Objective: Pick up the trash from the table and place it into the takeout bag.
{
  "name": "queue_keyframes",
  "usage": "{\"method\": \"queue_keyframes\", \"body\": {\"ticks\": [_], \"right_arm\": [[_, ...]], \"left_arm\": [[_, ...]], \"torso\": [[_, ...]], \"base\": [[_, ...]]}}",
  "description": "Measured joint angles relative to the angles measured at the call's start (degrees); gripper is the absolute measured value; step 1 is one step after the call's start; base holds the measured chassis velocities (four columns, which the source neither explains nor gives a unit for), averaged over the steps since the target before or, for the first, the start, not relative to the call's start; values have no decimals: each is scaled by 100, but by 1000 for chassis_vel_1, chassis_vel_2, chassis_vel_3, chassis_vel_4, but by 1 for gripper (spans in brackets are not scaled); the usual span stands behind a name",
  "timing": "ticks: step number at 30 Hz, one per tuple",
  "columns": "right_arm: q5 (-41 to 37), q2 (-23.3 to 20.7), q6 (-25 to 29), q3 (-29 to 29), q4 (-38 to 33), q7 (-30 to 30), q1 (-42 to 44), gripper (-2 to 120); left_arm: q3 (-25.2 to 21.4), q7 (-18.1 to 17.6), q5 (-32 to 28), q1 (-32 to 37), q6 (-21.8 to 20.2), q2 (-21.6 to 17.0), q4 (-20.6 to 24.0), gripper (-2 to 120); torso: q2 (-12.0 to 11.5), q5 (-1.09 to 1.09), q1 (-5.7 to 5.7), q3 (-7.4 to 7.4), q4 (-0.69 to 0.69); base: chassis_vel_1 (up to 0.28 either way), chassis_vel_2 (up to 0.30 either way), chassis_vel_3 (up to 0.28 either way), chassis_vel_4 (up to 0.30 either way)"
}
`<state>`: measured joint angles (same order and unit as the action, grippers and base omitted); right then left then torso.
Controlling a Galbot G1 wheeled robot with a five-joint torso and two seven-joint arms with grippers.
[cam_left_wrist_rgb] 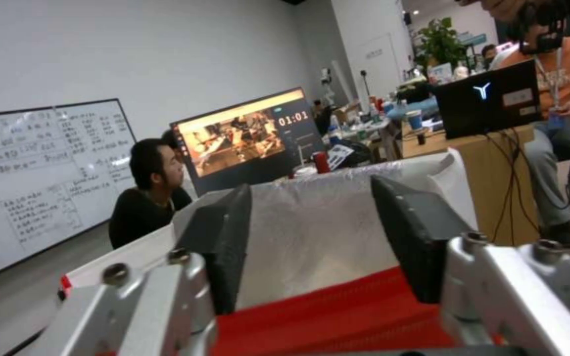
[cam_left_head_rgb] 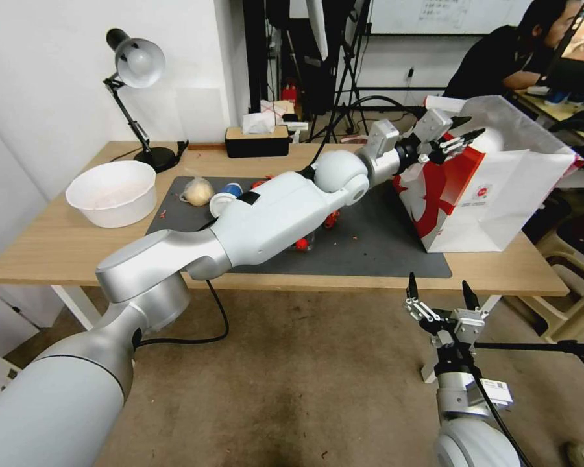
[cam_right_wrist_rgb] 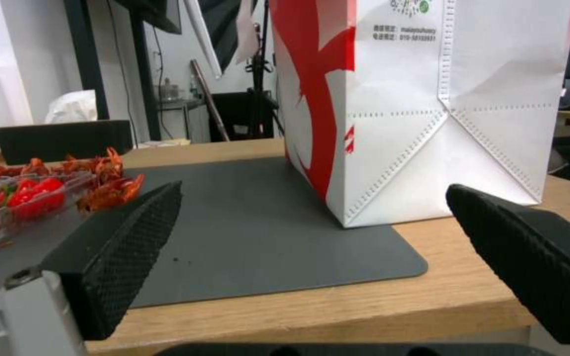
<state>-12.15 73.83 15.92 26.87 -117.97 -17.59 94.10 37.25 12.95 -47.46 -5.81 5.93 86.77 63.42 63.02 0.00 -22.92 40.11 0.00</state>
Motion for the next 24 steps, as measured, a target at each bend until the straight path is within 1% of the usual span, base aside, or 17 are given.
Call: {"method": "queue_keyframes", "body": {"ticks": [2, 3, 5, 6, 7, 9, 10, 11, 12, 13, 14, 15, 18, 19, 22, 23, 24], "right_arm": [[0, 1, 0, 0, -3, 0, -7, 100], [0, 1, 0, 0, -3, 0, -7, 100], [0, 1, 0, 0, -4, -1, -16, 100], [0, 2, 0, -1, -6, -1, -21, 100], [0, 2, 0, -1, -6, -1, -21, 100], [4, 26, -4, -8, -15, 0, -29, 100], [5, 35, -6, -12, -20, 1, -30, 100], [11, 49, -10, -23, -26, 3, -31, 100], [11, 49, -10, -23, -26, 3, -31, 100], [26, 62, -13, -40, -29, 7, -28, 100], [32, 65, -15, -50, -37, 9, -27, 100], [32, 65, -15, -50, -37, 9, -27, 100], [42, 67, -19, -60, -48, 14, -29, 100], [42, 67, -19, -60, -48, 14, -29, 100], [46, 55, -32, -68, -75, 16, -21, 100], [46, 55, -32, -68, -75, 16, -21, 100], [47, 49, -37, -73, -77, 17, -21, 100]], "left_arm": [[-62, -28, 1, 57, -15, -109, 97, 62], [-62, -28, 1, 57, -15, -109, 97, 62], [-131, -78, -10, 118, -50, -229, 207, 71], [-202, -114, -31, 173, -101, -331, 313, 77], [-202, -114, -31, 173, -101, -331, 313, 77], [-402, -163, -48, 356, -150, -583, 526, 85], [-444, -177, -48, 400, -157, -634, 568, 88], [-549, -205, -47, 511, -170, -762, 677, 95], [-549, -205, -47, 511, -170, -762, 677, 95], [-676, -268, -45, 673, -194, -977, 861, 98], [-752, -314, -45, 787, -223, -1141, 1004, 99], [-752, -314, -45, 787, -223, -1141, 1004, 99], [-973, -383, -40, 1071, -271, -1547, 1325, 100], [-973, -383, -40, 1071, -271, -1547, 1325, 100], [-1322, -430, -13, 1475, -289, -2012, 1614, 100], [-1322, -430, -13, 1475, -289, -2012, 1614, 100], [-1420, -445, -11, 1605, -296, -2143, 1717, 100]], "torso": [[0, -1, 0, 0, 0], [0, -1, 0, 0, 0], [0, -1, 0, 0, 0], [0, -1, 0, 0, 0], [0, -1, 0, 0, 0], [0, -1, 0, 0, 1], [0, -2, 0, 0, 1], [0, -2, 0, 0, 1], [0, -2, 0, 0, 1], [0, -2, 0, 0, 0], [0, -2, 0, 0, 1], [0, -2, 0, 0, 1], [1, -2, 0, -1, 0], [1, -2, 0, -1, 0], [0, -2, 0, 0, 1], [0, -2, 0, 0, 1], [0, -2, 0, -1, 1]], "base": [[0, 0, 0, 0], [0, 0, 0, 0], [0, 0, 0, 0], [0, 0, 0, 0], [0, 0, 0, 0], [0, 0, 0, 0], [0, 0, 0, 0], [0, 0, 0, 0], [0, 0, 0, 0], [0, 0, 0, 0], [0, 0, 0, 0], [0, 0, 0, 0], [0, 0, 0, 0], [0, 0, 0, 0], [0, 0, 0, 0], [0, 0, 0, 0], [0, 0, 0, 0]]}}
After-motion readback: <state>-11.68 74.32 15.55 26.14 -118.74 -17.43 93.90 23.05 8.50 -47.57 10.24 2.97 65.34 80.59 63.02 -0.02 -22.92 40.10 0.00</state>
